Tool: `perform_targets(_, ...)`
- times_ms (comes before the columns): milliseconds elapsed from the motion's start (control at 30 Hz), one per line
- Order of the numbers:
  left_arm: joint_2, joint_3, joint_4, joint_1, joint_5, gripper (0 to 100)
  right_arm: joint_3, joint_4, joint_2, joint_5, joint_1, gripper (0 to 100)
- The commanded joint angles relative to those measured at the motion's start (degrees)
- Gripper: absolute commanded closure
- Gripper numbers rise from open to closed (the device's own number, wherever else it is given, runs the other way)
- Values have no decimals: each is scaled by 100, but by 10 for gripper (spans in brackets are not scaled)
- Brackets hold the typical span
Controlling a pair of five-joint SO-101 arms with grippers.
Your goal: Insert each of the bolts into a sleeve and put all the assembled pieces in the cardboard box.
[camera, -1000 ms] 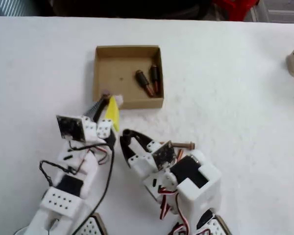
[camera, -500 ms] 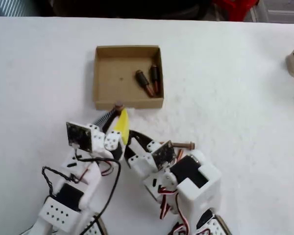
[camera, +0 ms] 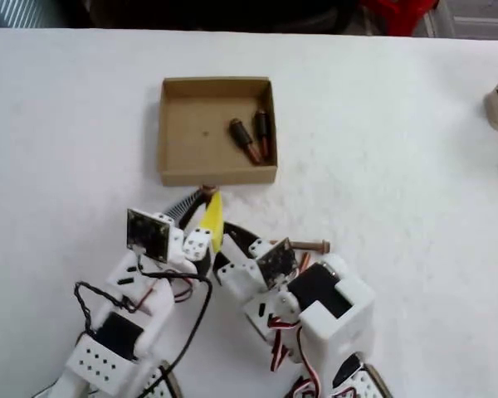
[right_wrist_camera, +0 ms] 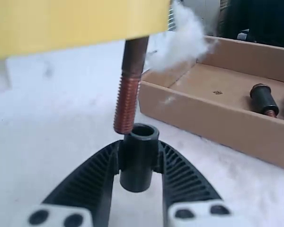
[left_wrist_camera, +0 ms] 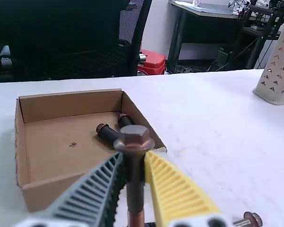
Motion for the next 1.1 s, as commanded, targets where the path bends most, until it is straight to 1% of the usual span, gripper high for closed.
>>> perform_targets(0,-119,-26,-18,127,-44,978,-62,-13,-31,44,-22,982)
perform_targets(200,-119,-26,-26,180,-44,978,-53,-22,-31,44,-31,982)
perform_targets(333,-101,-26,-281,154,-53,978,0,-22,-57,44,-40,982)
perform_targets(933,-92,-26,-325,154,-79,978,0,-22,-57,44,-75,982)
perform_targets(1067,-84,-26,-527,92,-79,978,0,-22,-57,44,-75,982)
